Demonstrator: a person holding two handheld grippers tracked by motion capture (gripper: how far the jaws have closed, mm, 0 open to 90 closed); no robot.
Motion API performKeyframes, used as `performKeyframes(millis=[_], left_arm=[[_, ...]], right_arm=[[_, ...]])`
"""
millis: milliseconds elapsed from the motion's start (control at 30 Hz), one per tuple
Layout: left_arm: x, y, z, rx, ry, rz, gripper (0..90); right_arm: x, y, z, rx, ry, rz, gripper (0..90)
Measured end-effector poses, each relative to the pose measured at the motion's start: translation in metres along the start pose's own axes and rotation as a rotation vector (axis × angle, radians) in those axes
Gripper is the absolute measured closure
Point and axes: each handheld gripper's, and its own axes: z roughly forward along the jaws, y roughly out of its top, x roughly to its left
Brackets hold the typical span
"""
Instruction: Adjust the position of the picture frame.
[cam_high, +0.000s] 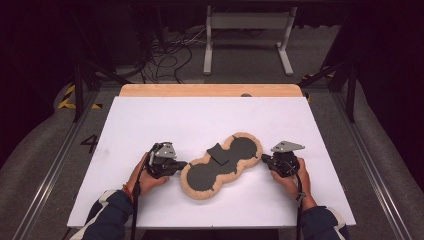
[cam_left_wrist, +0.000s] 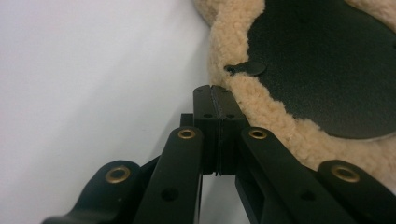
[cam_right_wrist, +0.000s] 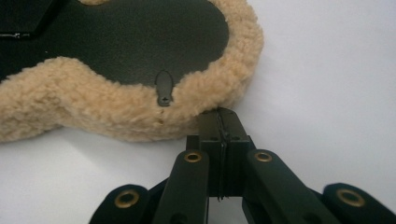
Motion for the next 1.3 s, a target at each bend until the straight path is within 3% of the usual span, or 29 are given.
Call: performKeyframes(millis=[200, 333, 467, 567, 667, 700, 800, 933, 1033, 1300], left_arm=[[-0.018, 0.000, 0.000, 0.013, -0.033, 0.062, 89.4], [-0.030, 0.000, 0.000, 0.030, -0.054, 0.100, 89.4], [-0.040, 0.001, 0.000, 0.039, -0.065, 0.120, 88.7], [-0.043, 0.002, 0.001, 0.044, -0.062, 0.125, 88.5], [-0.048, 0.003, 0.001, 0.052, -0.062, 0.129, 88.3], [-0.050, 0.003, 0.002, 0.053, -0.068, 0.132, 88.1], [-0.053, 0.003, 0.004, 0.062, -0.069, 0.137, 88.0], [-0.058, 0.004, 0.006, 0.064, -0.083, 0.153, 88.2], [-0.061, 0.005, 0.006, 0.064, -0.095, 0.158, 88.5], [-0.069, 0.005, 0.009, 0.062, -0.127, 0.145, 89.2]], right_arm=[[0.005, 0.002, 0.001, 0.005, -0.011, -0.008, 90.0], [0.008, 0.003, 0.003, 0.005, 0.010, 0.009, 90.0], [0.016, 0.007, 0.005, 0.011, 0.042, -0.005, 89.4], [0.020, 0.009, 0.006, 0.015, 0.059, -0.016, 89.0], [0.027, 0.013, 0.010, 0.019, 0.100, -0.009, 82.4], [0.031, 0.016, 0.011, 0.025, 0.102, -0.027, 82.6], [0.037, 0.021, 0.015, 0.029, 0.082, -0.031, 85.3], [0.039, 0.027, 0.020, 0.017, 0.106, 0.002, 90.0], [0.043, 0.032, 0.022, 0.029, 0.080, -0.018, 90.0], [0.045, 0.040, 0.029, 0.044, 0.082, -0.042, 90.0]])
